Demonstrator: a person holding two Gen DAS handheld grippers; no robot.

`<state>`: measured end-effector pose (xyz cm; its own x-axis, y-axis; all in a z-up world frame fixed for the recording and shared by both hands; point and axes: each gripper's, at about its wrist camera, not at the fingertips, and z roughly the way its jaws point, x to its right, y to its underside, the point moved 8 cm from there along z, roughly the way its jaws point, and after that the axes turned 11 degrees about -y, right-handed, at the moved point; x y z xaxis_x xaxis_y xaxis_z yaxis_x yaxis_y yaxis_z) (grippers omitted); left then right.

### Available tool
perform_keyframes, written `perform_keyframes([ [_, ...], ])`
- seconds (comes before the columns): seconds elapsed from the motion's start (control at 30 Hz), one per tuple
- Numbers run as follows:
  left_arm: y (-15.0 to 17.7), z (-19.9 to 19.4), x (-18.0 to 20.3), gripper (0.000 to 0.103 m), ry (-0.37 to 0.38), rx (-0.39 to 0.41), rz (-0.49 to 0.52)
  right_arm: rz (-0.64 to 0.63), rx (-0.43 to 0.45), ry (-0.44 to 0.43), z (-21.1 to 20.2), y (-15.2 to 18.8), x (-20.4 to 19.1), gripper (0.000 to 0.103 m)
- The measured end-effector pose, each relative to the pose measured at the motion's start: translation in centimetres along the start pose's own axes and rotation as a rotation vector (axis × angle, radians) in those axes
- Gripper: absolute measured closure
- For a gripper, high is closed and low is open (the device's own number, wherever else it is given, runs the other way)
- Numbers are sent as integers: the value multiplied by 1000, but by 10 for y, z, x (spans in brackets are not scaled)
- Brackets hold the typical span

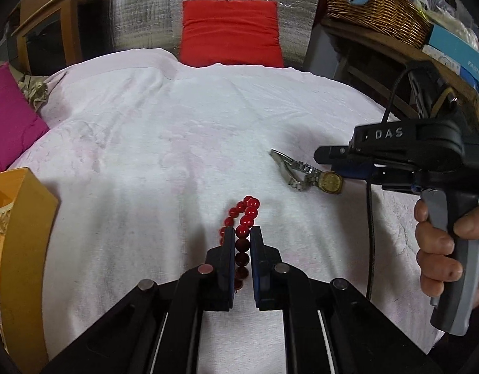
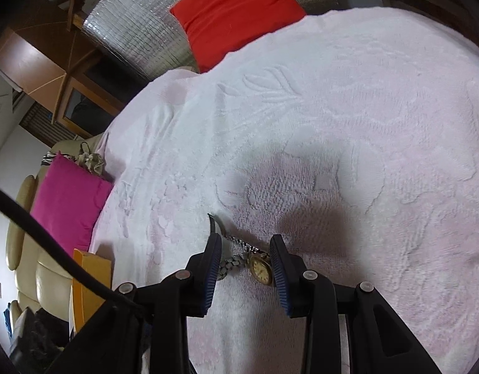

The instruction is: Organize jewelry

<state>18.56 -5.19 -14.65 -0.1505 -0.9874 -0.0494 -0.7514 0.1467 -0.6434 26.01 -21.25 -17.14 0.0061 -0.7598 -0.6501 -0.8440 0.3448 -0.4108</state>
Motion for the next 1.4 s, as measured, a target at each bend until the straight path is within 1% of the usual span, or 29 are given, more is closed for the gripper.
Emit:
perform_keyframes([
  [0.1,0,2,-5,93,-5,-6,-7,15,-2,11,4,2,4,67],
  [0.23,3,5,-9,93,-15,-23,-19,10,-6,-1,1,6,1,67],
  [0.33,3,7,-13,93,-19,-34,-35,17,-39,-41,-1,12,-5,67],
  [0.4,4,8,-14,93,-22,-37,-41,36,-73,-84,-2,20,-9,67],
  [0.6,5,8,-19,93,-39,-44,-44,70,-100,-159,-8,28,-15,67],
  [0.67,6,8,-20,93,-49,-42,-38,76,-85,-139,-8,27,-13,67],
  [0.73,6,8,-21,93,-55,-42,-35,48,-46,-90,-11,22,-12,67],
  [0.87,7,9,-22,93,-66,-48,-33,8,-6,-45,-8,14,-16,67],
  [1.0,7,10,-21,93,-69,-48,-26,-35,5,-1,2,11,-18,66],
  [1.07,7,11,-20,93,-73,-49,-20,-51,1,16,10,10,-18,60],
  [1.1,7,11,-20,93,-75,-49,-18,-52,-5,25,15,10,-17,60],
  [1.27,7,12,-22,93,-77,-54,-25,-69,-8,27,22,11,-16,58],
  [1.4,7,12,-22,93,-79,-56,-28,-56,-23,-7,20,14,-15,58],
])
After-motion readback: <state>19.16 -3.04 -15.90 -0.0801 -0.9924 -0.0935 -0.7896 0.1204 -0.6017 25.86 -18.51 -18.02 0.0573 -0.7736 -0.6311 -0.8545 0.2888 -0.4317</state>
